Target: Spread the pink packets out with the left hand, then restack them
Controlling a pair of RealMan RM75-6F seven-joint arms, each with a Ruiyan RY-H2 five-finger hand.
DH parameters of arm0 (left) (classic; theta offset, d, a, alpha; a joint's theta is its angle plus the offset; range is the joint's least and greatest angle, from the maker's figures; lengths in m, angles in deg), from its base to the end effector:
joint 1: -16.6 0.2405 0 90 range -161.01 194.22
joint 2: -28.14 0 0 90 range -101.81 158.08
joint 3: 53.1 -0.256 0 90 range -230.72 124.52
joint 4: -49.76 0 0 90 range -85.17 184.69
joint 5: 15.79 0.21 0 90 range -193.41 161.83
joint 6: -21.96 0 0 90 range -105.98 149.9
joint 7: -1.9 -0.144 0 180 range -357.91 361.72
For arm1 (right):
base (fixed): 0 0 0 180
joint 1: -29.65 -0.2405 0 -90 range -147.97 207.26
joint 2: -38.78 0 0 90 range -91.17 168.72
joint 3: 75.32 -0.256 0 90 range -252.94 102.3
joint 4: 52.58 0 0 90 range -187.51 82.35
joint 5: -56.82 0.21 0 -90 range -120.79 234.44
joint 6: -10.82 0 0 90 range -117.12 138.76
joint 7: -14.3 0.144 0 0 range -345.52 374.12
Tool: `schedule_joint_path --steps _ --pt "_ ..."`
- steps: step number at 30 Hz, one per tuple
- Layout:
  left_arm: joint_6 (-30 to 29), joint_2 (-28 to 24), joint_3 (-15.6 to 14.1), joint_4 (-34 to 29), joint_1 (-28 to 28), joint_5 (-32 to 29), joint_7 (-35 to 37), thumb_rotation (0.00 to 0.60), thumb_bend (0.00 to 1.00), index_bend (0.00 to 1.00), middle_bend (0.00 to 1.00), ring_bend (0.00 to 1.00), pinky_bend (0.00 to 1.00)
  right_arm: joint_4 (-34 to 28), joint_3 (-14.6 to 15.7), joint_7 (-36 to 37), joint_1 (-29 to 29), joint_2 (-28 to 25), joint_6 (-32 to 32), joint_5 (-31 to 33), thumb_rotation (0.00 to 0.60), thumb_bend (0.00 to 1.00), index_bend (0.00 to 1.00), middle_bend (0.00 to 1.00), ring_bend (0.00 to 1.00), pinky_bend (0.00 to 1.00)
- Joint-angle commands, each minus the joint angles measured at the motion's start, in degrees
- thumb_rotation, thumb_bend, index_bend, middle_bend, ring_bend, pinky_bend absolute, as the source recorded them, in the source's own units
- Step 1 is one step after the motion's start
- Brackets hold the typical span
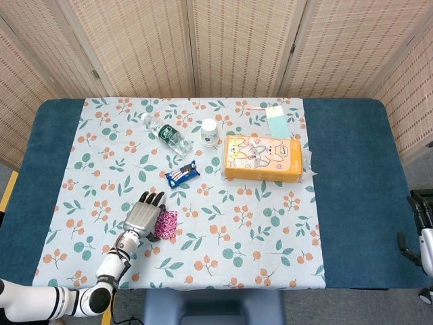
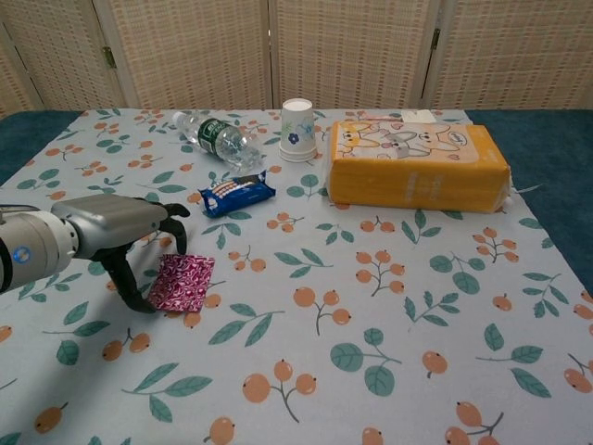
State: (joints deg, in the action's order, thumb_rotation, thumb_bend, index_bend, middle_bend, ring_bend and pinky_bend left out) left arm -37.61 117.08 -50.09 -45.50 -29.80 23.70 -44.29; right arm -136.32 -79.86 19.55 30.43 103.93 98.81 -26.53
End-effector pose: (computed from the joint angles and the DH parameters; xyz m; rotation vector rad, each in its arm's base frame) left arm -0.1599 0.3044 -0.0394 -1.9567 -0.9248 -0.4990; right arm -0.3548 -0.1545 0.1834 1.2468 -0.8796 0.8334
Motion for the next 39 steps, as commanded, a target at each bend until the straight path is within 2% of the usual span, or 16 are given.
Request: schedule_joint_path --steps 1,5,13,20,26,31,39 --pt "-0.2 0.1 -0.1 0.1 -0.1 0.0 0.0 0.569 0.15 0.31 0.00 0.00 0.00 0.0 0.0 0.0 0.0 0.0 0.0 0.0 0.600 0.48 0.00 0.07 0.00 0.00" --pt "-0.3 0.1 -0.3 -0.1 -0.1 0.3 0.6 0.572 0.15 0.25 0.00 0.00 0.00 0.0 0.0 0.0 0.0 0.0 0.0 -0.1 0.600 0.48 0.00 0.07 0.00 0.00" --pt "-0.6 -1.0 -0.7 -1.8 0.2 1.4 2.1 0.572 0.15 0.20 0.00 0.00 0.00 0.0 -0.2 0.1 -0.1 -0.1 0.1 -0.1 0.600 0.48 0.00 0.07 0.00 0.00" --pt "-3.6 -6.5 -0.6 -5.8 2.9 4.7 6.7 0.570 0.15 0.20 0.00 0.00 0.00 -0.2 -0.4 0.2 -0.2 -0.5 0.0 -0.2 0.600 0.48 0.00 0.07 0.00 0.00" --pt "-7.8 -13.9 -0.7 -7.4 7.8 8.8 13.7 0.573 0.15 0.21 0.00 0.00 0.00 -0.7 -0.5 0.0 -0.6 -1.1 -0.2 -0.4 0.600 0.48 0.00 0.07 0.00 0.00" --pt "-13.3 -18.9 -0.6 -6.8 13.3 13.6 21.5 0.600 0.15 0.22 0.00 0.00 0.00 -2.0 -0.5 1.1 -1.3 -2.2 -1.0 -1.3 0.600 0.48 0.00 0.07 0.00 0.00" --pt "-22.6 -22.3 -1.5 -3.1 22.7 22.6 33.6 0.600 0.16 0.26 0.04 0.00 0.00 -3.7 -0.3 2.8 -2.8 -4.0 -3.2 -2.0 0.600 0.48 0.00 0.07 0.00 0.00"
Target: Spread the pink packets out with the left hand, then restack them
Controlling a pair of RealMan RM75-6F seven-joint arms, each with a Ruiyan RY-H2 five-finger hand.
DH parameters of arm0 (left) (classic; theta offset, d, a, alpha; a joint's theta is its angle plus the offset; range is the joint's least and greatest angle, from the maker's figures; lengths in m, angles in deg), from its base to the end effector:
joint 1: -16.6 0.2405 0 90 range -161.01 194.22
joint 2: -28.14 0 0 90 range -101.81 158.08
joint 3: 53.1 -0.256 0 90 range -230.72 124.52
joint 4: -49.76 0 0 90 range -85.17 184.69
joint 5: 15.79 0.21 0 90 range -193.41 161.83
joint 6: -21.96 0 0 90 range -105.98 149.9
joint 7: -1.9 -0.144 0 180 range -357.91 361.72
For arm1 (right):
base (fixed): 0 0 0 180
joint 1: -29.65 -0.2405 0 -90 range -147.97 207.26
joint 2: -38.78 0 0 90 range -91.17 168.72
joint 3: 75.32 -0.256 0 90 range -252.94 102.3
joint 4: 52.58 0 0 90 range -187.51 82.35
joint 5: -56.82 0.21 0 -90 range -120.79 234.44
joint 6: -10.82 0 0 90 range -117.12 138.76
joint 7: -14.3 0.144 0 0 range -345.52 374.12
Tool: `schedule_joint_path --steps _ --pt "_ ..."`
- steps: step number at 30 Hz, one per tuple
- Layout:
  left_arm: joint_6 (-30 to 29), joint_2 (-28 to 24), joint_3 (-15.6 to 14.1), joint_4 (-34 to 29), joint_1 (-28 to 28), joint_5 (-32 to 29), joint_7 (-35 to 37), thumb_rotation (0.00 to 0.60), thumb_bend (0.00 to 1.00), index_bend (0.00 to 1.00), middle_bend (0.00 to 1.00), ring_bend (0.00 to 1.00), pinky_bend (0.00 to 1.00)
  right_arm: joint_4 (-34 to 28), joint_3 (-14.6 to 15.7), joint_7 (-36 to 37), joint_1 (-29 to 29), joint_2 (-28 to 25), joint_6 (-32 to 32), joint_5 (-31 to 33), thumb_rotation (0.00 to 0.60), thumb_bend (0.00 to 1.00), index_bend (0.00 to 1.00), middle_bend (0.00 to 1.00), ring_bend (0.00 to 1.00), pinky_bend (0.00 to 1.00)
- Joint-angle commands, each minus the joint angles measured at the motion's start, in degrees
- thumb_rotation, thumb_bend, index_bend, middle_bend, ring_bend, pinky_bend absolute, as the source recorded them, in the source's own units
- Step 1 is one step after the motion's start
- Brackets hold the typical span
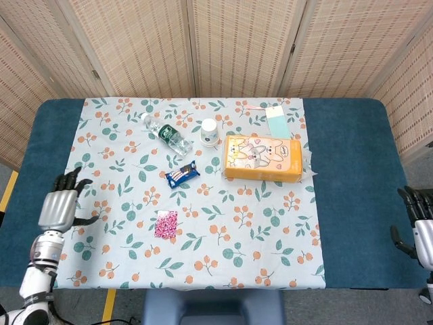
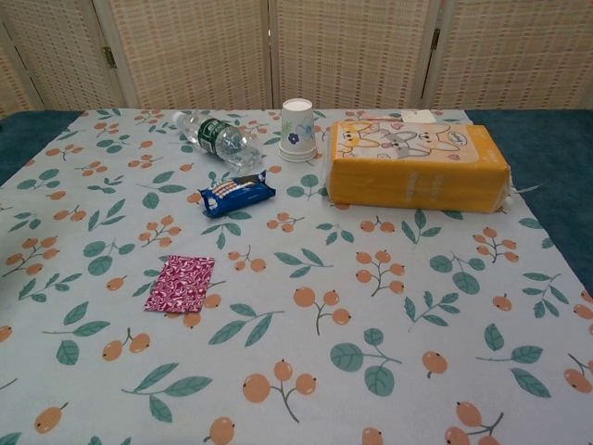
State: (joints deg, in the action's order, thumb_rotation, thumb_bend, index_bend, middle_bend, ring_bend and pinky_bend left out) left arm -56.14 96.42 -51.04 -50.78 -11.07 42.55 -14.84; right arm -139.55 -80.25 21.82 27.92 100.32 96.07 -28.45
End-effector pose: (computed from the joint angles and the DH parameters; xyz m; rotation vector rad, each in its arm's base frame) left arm -0.2548 0.2790 0.1186 -1.4040 -0.9715 -0.7937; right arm -0.3398 -0.1718 0.1910 1.3114 -0.9008 0.8855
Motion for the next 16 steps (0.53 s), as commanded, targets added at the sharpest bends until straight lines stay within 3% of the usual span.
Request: schedule_joint_path --steps 1,7,16 --pt "-5.2 -1.7 -0.6 2.7 4.9 4.6 4.9 0.600 0.16 0.27 0.04 0.00 0.00 -0.6 0.1 0.7 -0.4 -0.6 -0.6 -0.1 0.600 0.48 0.00 0.07 0.00 0.00" --pt "-11.0 -1.6 -1.6 5.4 10.0 10.0 7.6 0.600 0.16 0.28 0.07 0.00 0.00 -1.0 0.5 1.7 -1.0 -0.8 -1.4 -0.7 0.600 0.48 0.00 0.08 0.00 0.00" --pt "-13.1 -2.1 -3.2 5.4 14.0 15.1 5.4 0.600 0.16 0.30 0.07 0.00 0.00 -2.0 1.0 0.3 -0.9 -0.6 -0.1 -2.1 0.600 0.48 0.01 0.08 0.00 0.00"
